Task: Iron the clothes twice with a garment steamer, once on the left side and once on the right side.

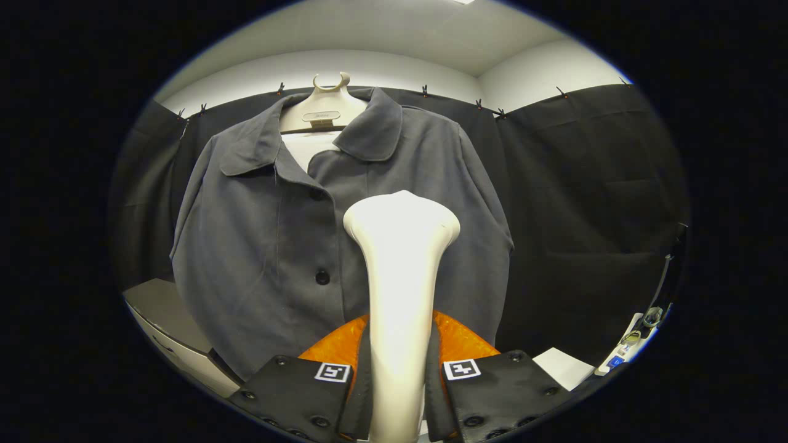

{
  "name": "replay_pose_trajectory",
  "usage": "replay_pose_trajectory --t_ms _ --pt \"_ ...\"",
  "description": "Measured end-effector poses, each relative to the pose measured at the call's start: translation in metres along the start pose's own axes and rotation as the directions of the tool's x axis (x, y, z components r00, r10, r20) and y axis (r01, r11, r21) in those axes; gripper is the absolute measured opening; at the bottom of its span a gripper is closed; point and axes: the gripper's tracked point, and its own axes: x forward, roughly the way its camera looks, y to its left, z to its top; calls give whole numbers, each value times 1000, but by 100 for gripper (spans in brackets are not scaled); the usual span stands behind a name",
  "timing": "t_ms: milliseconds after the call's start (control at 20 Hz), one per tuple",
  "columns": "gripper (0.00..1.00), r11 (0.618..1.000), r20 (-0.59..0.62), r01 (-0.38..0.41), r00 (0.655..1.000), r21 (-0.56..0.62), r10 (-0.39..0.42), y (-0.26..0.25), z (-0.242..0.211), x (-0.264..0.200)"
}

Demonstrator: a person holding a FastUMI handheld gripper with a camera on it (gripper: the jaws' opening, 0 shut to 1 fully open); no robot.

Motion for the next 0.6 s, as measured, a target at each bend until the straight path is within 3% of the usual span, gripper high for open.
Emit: replay_pose_trajectory --t_ms 600 --pt "41 999 -143 19 990 32 -15 -14 -99 -31"
